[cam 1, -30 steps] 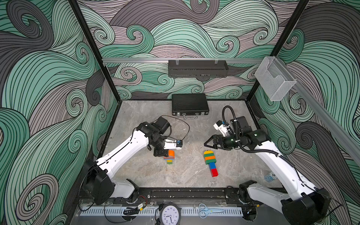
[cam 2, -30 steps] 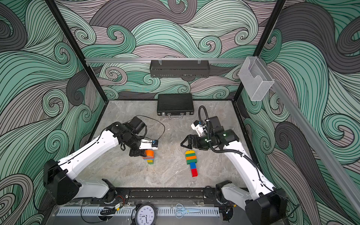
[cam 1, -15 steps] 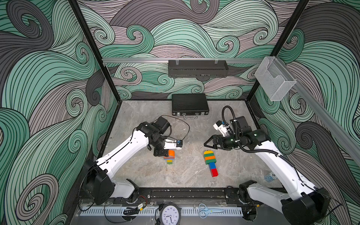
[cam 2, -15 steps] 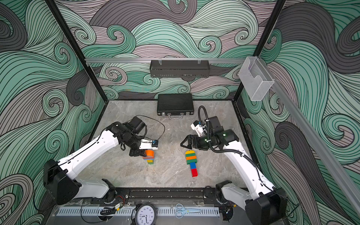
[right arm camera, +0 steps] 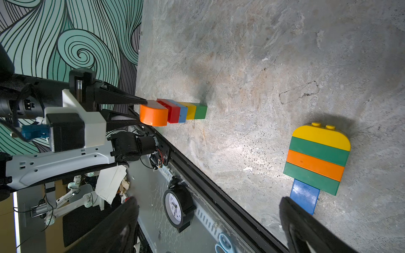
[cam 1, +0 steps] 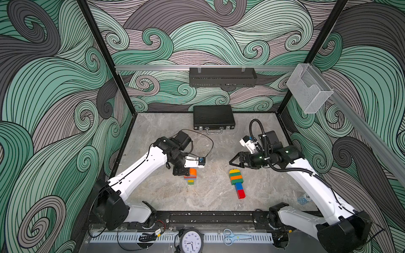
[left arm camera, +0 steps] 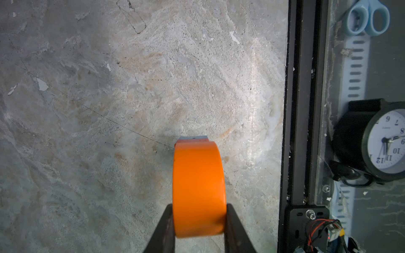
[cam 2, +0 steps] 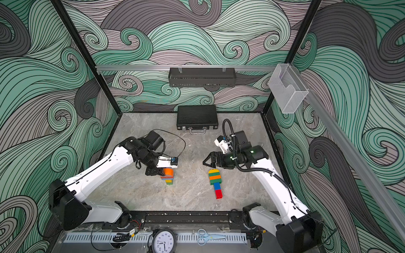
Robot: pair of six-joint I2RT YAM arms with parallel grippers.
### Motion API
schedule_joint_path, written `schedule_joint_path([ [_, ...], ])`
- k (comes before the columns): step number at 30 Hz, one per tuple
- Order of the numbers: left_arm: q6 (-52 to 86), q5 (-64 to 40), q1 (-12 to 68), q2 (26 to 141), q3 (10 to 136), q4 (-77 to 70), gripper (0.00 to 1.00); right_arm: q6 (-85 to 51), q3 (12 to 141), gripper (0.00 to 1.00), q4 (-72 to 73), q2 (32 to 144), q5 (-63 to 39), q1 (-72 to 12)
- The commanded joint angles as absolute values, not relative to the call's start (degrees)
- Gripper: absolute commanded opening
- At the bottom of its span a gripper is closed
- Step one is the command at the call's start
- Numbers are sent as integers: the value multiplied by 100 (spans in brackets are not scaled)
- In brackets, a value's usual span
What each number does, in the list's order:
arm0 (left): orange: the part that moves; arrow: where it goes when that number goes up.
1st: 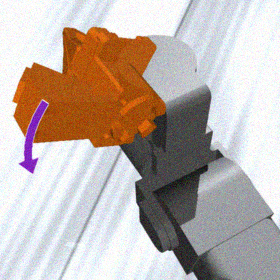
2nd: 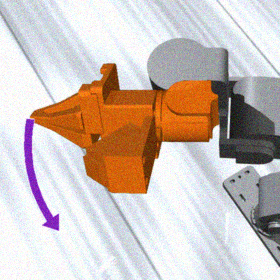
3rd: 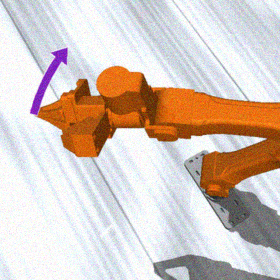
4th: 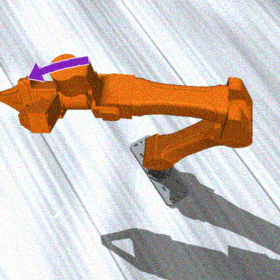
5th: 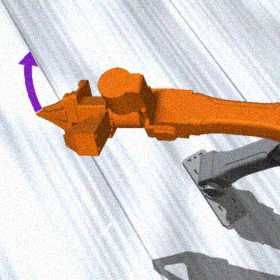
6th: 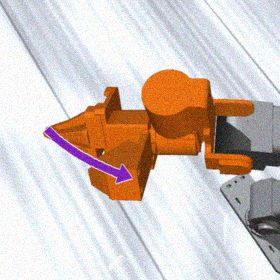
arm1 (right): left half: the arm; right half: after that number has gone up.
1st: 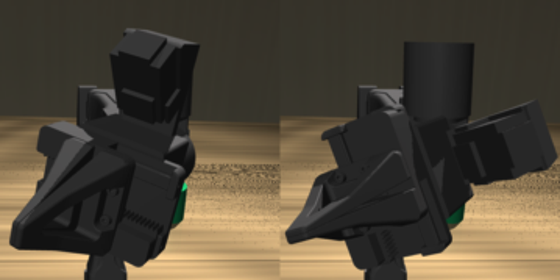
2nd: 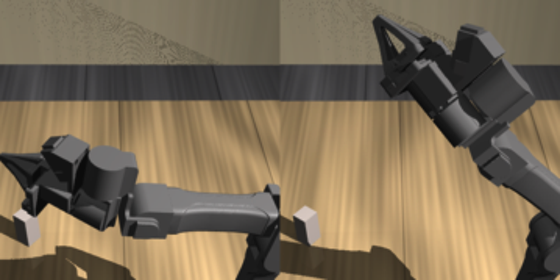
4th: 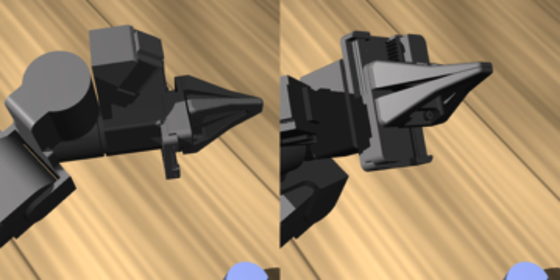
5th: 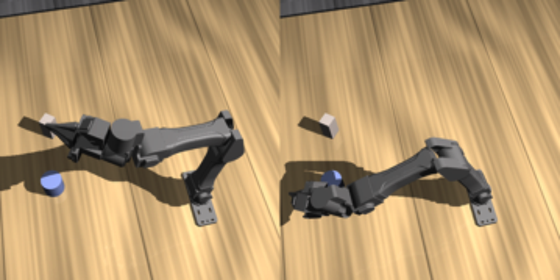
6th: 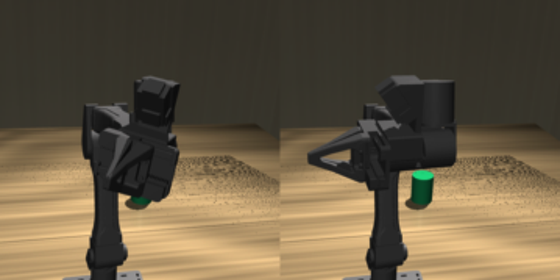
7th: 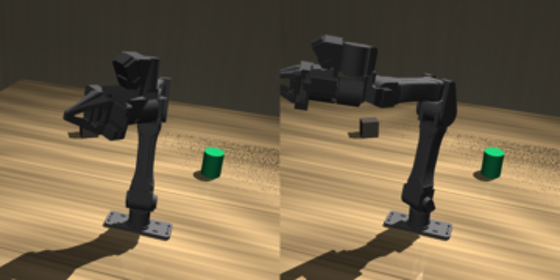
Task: Assemble an ice cream with lego
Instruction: Assemble the lego brick with the lego brick.
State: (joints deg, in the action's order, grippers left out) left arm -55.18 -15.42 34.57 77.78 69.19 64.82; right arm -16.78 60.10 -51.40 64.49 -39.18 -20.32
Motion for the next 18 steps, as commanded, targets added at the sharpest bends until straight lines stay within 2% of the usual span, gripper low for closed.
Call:
schedule_joint_path([
  [1, -5642, -1497, 3411, 7767, 7009, 6599, 0, -1661, 6161, 99, -5200, 6478, -3883, -2057],
  [10, -5630, -1383, 3410, 7832, 6976, 6544, 0, -1652, 6198, 99, -5207, 6513, -3883, -2057],
  [18, -5626, -1678, 3428, 7989, 7084, 6733, 0, -1644, 6214, 99, -5229, 6521, -3880, -2058],
])
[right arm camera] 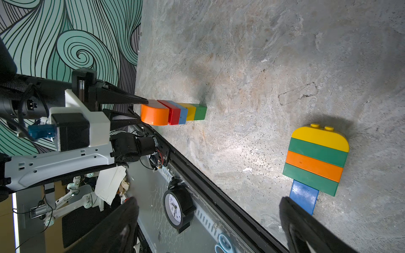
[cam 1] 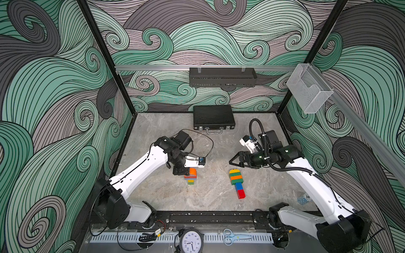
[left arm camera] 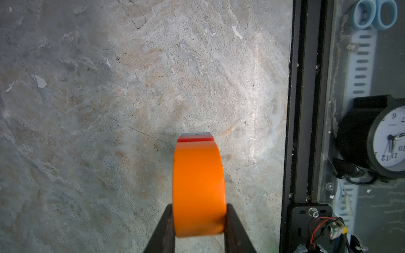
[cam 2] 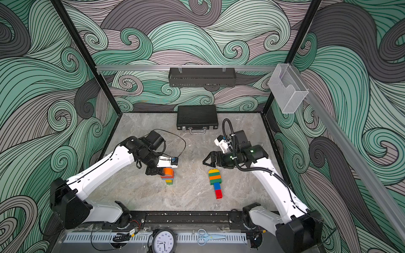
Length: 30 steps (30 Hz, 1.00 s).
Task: Assemble an ice cream with lego
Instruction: Assemble the lego brick with the lego brick.
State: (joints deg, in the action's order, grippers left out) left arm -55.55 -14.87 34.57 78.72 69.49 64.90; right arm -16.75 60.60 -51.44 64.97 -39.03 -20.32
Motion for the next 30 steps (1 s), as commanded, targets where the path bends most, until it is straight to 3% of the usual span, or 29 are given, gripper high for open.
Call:
schedule_joint_path([
  [1, -5610, -1679, 3428, 7996, 7054, 6739, 0, -1642, 6214, 100, -5228, 6521, -3880, -2057],
  [16, -5644, -1655, 3483, 8289, 7110, 7018, 0, -1635, 6247, 99, -5246, 6573, -3882, -2078],
  [30, -5412, -947, 3783, 8437, 6873, 7144, 0, -1643, 6170, 99, -5230, 6556, -3854, -2074],
])
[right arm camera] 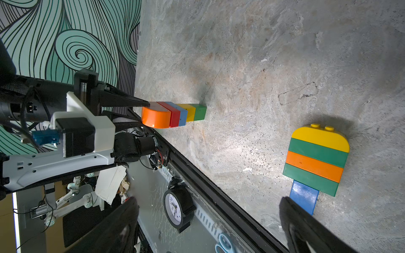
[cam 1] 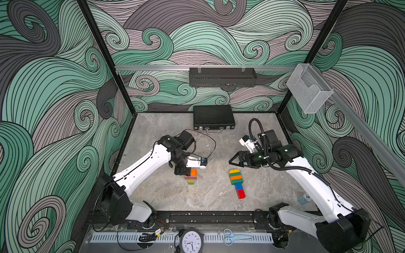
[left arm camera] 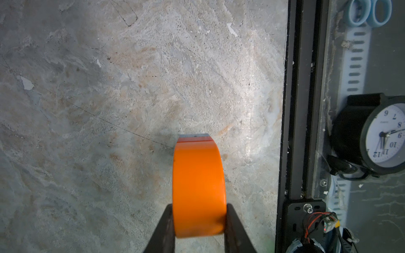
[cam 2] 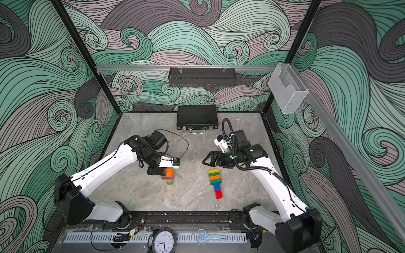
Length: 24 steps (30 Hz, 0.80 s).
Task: Assemble an ice cream with lego
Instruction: Assemble the lego brick with the lego brick.
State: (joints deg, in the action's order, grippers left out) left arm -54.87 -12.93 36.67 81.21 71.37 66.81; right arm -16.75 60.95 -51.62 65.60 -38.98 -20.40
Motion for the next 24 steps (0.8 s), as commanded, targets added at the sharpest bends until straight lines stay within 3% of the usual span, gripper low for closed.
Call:
schedule_joint_path([
  [1, -5389, -907, 3808, 8464, 6897, 7178, 0, -1643, 6170, 99, -5229, 6561, -3857, -2079],
  [12, -5153, -634, 4021, 8823, 6994, 7350, 0, -1644, 6152, 99, -5251, 6530, -3821, -2079],
  [24, -4896, -723, 4087, 8420, 6470, 7238, 0, -1658, 6087, 99, -5186, 6541, -3827, -2075],
])
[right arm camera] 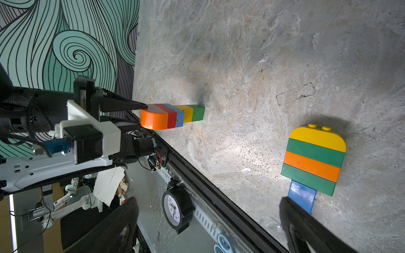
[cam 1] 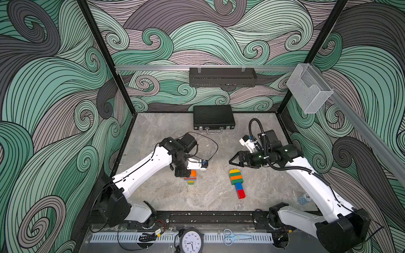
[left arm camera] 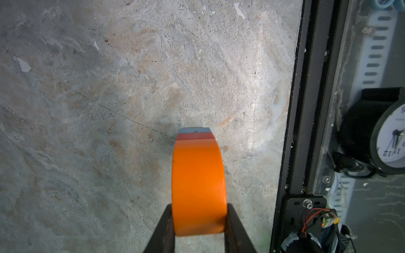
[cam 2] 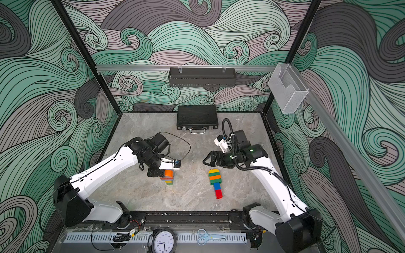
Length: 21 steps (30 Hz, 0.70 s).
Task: Assemble an ice cream with lego
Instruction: Assemble the lego brick with the lego brick.
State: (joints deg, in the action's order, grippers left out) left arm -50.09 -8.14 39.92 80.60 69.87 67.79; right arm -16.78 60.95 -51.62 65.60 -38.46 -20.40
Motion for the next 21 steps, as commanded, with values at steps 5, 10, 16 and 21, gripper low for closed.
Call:
schedule_joint_path([
  [5, -4797, -611, 4087, 8599, 6766, 7100, 0, -1661, 6149, 99, -5151, 6599, -3827, -2076],
  [10, -4506, -597, 4096, 8831, 6873, 7066, 0, -1670, 6200, 99, -5211, 6574, -3786, -2081],
  [16, -4020, -484, 4157, 8799, 6782, 7097, 0, -1670, 6179, 99, -5221, 6547, -3779, -2082],
  [21, -3716, -436, 4218, 8643, 6589, 7119, 0, -1653, 6222, 99, -5197, 6578, -3787, -2079],
])
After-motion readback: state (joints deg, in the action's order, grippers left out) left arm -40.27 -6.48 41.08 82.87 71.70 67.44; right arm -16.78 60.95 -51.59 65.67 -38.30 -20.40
